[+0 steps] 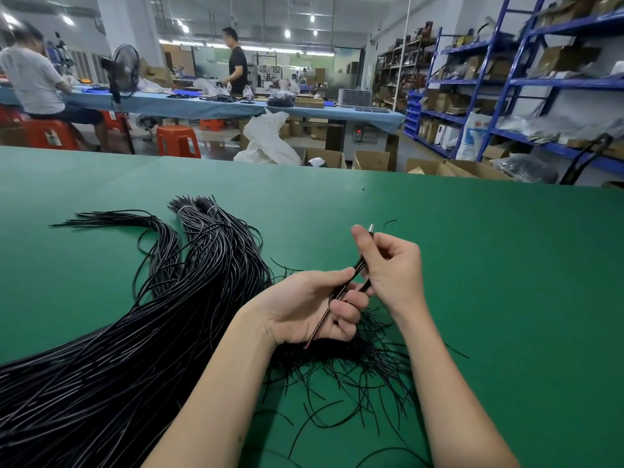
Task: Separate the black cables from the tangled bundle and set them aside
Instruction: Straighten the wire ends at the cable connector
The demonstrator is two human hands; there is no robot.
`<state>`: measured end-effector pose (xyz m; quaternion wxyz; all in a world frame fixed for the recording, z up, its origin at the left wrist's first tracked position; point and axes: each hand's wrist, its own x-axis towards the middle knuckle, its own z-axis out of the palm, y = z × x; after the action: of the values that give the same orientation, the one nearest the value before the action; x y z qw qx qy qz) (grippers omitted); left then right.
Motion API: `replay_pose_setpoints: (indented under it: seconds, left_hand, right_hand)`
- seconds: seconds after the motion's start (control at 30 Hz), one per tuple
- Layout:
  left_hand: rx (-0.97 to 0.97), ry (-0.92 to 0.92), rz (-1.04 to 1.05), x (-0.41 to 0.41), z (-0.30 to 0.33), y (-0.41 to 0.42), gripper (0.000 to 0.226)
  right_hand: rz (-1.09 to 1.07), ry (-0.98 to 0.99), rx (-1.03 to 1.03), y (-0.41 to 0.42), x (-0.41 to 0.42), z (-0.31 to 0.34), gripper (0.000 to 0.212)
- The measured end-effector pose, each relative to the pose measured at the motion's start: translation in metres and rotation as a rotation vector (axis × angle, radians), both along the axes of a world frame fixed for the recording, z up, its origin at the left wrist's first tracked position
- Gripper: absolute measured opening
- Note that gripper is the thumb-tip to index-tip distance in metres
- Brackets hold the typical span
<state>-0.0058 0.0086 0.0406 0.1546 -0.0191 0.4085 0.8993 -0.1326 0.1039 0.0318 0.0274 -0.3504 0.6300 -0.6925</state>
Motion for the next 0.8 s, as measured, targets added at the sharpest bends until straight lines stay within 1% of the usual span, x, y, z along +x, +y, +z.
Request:
replay_pose_setpoints:
  seconds: [0.1,0.17,0.27,0.33,0.43,0.5,0.6,0.67,0.7,0.8]
  left_hand:
    - [-0.035,-0.017,0.005,-0.001,0.000,0.003,0.024]
    - [-0.086,-0.028,0.024,-0.002,0.001,0.006,0.022]
    - [-0.212,0.014,0.046,-0.001,0.007,0.005,0.023]
    - [-0.255,0.032,0.058,-0.001,0.010,0.004,0.020]
    - [-0.350,0.015,0.097,-0.001,0.012,0.008,0.021]
    - [-0.454,0.030,0.165,-0.004,0.011,0.012,0.023]
    - [-0.712,0.058,0.300,-0.008,0.011,0.019,0.026]
    - [-0.830,0.071,0.360,-0.011,0.010,0.021,0.028]
    - [-0.846,0.073,0.375,-0.012,0.009,0.022,0.029]
    - [-0.765,0.042,0.462,-0.015,0.004,0.020,0.031]
  right_hand:
    - [-0.015,-0.094,-0.045,0.002,-0.008,-0.003,0.064]
    - [0.002,-0.104,-0.017,0.003,-0.010,-0.005,0.061]
    - [0.055,-0.111,0.046,0.000,-0.009,-0.005,0.059]
    - [0.098,-0.093,0.105,0.000,-0.008,-0.005,0.054]
    - [0.078,-0.021,0.155,0.000,-0.007,-0.004,0.062]
    - [0.005,-0.005,0.161,0.000,-0.007,-0.002,0.069]
    - [-0.092,-0.006,0.189,0.000,-0.009,0.000,0.068]
    - [-0.103,-0.062,0.220,-0.003,-0.009,-0.001,0.066]
    - [-0.098,-0.102,0.236,-0.004,-0.010,-0.001,0.065]
    - [-0.050,-0.282,0.286,-0.001,-0.015,0.002,0.063]
